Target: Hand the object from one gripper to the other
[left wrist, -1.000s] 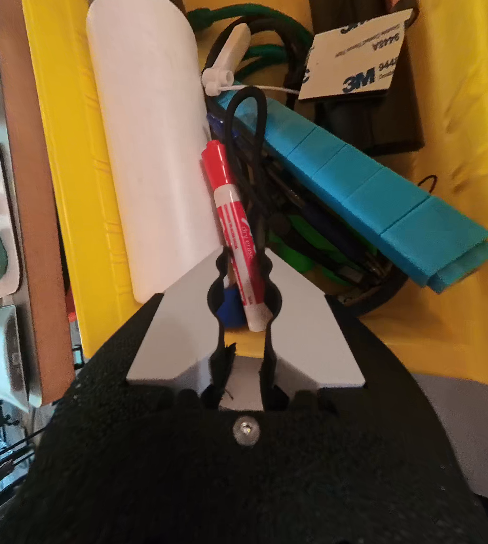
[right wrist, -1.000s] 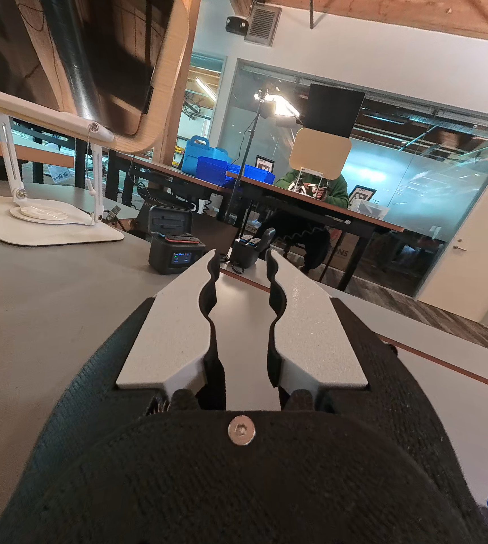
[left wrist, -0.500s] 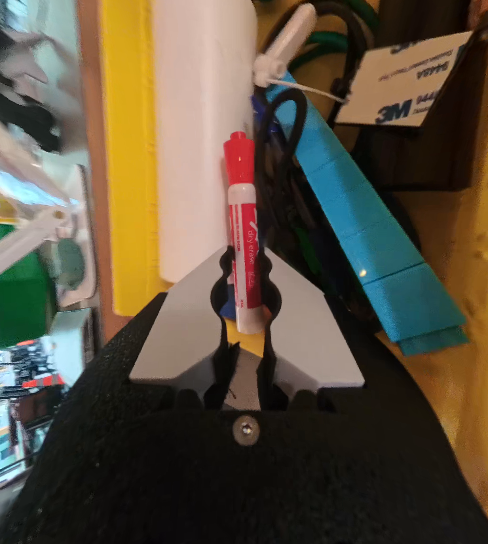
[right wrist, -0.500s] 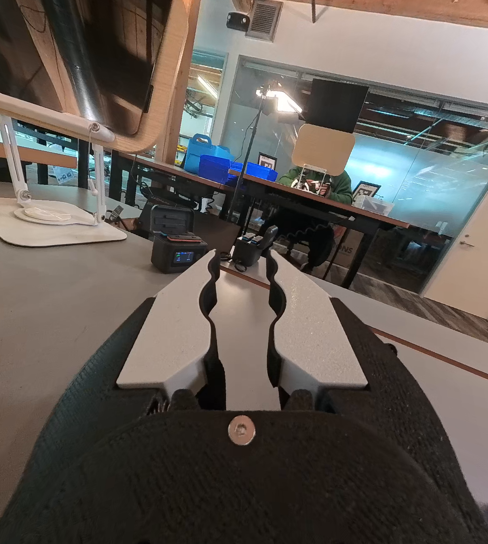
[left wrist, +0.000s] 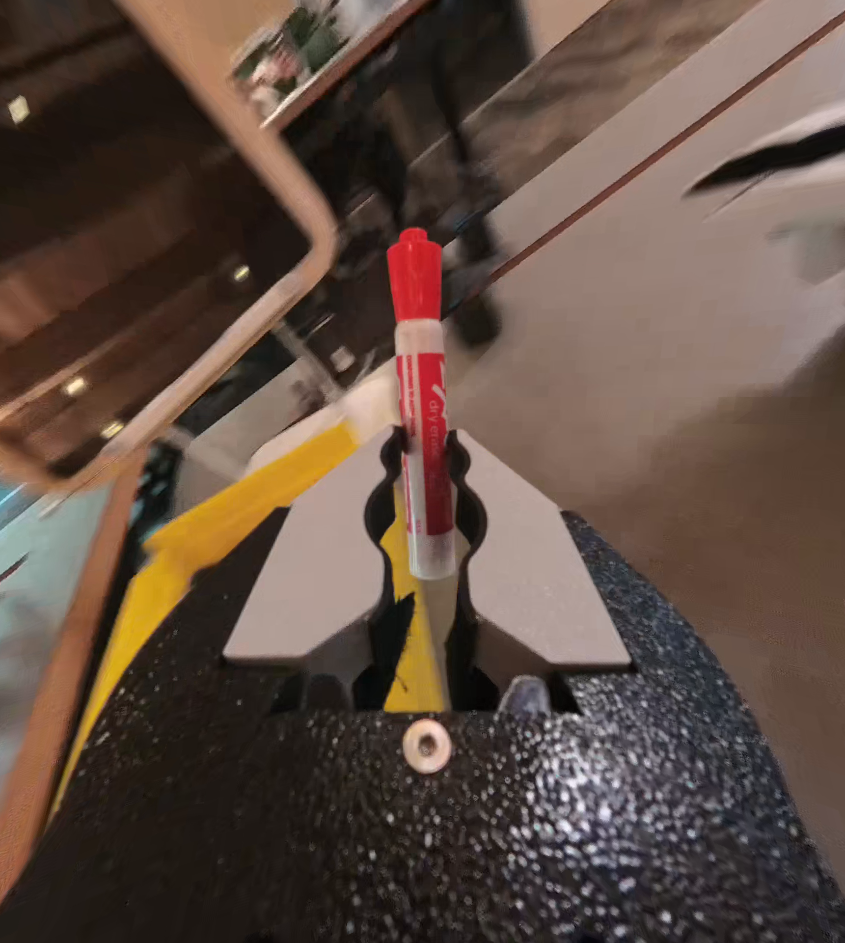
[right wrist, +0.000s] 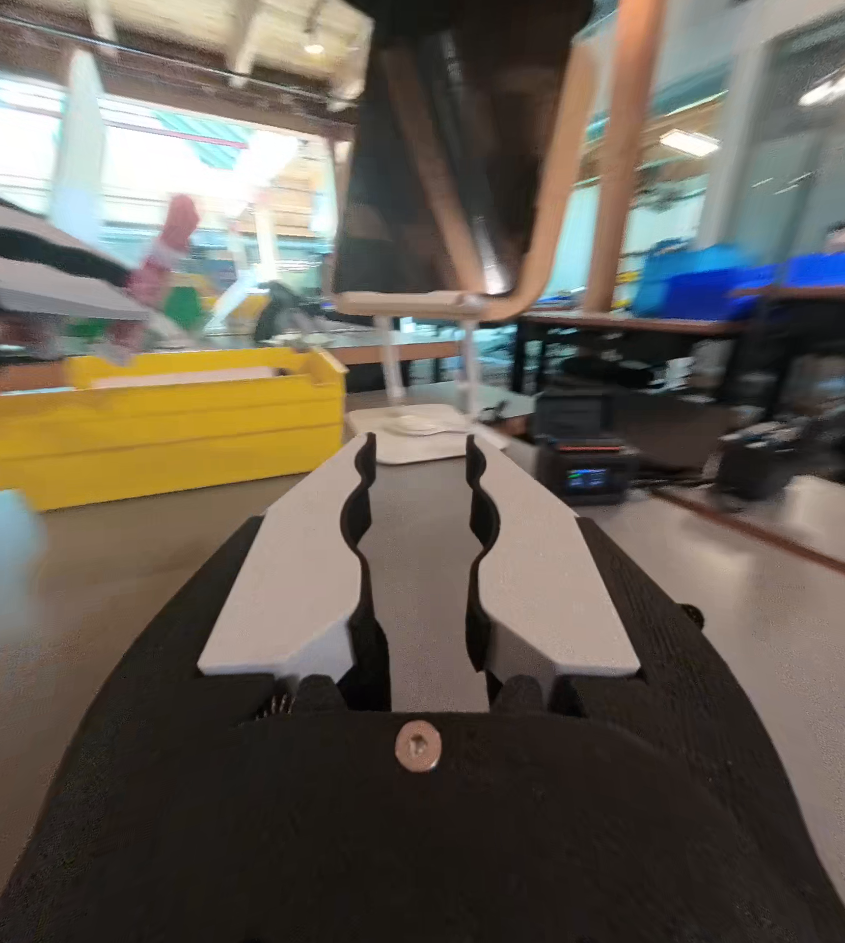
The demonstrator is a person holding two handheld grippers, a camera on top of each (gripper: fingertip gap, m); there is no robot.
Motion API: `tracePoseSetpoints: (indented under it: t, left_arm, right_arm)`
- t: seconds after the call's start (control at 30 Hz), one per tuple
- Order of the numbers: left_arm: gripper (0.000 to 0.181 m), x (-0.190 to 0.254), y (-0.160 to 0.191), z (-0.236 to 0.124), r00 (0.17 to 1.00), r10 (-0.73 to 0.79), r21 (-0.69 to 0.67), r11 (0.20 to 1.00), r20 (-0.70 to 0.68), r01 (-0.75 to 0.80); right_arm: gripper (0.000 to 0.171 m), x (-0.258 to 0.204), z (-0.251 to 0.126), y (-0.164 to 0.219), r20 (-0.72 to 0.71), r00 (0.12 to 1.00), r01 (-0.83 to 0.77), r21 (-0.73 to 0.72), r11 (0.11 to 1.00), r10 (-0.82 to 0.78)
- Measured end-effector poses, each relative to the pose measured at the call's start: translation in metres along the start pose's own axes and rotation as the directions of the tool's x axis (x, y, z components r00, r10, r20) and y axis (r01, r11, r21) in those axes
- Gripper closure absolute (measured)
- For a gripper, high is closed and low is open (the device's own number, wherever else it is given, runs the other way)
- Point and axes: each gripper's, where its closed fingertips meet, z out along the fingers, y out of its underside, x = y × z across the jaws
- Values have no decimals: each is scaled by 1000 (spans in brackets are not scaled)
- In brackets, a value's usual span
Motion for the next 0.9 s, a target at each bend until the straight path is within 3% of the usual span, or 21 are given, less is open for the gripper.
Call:
tracePoseSetpoints:
  t: [0.07,0.17,0.4,0.47,0.6,0.7,0.77,0.9]
  left_arm:
    - [165,40,-20,30,992,26,58,998,-123,-19]
    - [165,85,-39,74,973,96,170,984,-210,-60]
    - [166,155,-57,120,900,103,368,927,-424,67]
    - [166,165,-60,122,884,147,422,904,-445,62]
    - [166,166,-67,135,890,94,486,861,-445,152]
    - [157,160,-65,151,910,-5,460,861,-415,215]
    - [148,151,-65,154,915,-61,451,856,-399,254]
    - [132,149,-74,133,845,-108,487,776,-523,401]
  right_arm:
    - [136,-10,-2,5,121,990,-73,-21,997,75]
    - [136,-21,-10,-16,281,930,-263,57,963,238]
    - [140,-9,-12,-12,256,934,-270,40,962,251]
    - [155,-2,-10,-10,201,953,-240,46,970,226]
    - [155,11,-8,-12,100,985,-145,70,987,138]
    - [155,29,-11,-12,-79,997,32,80,996,-25]
    - [155,44,-16,-12,-236,956,189,35,981,-175]
    - [155,62,-20,-4,-425,754,471,-182,863,-501]
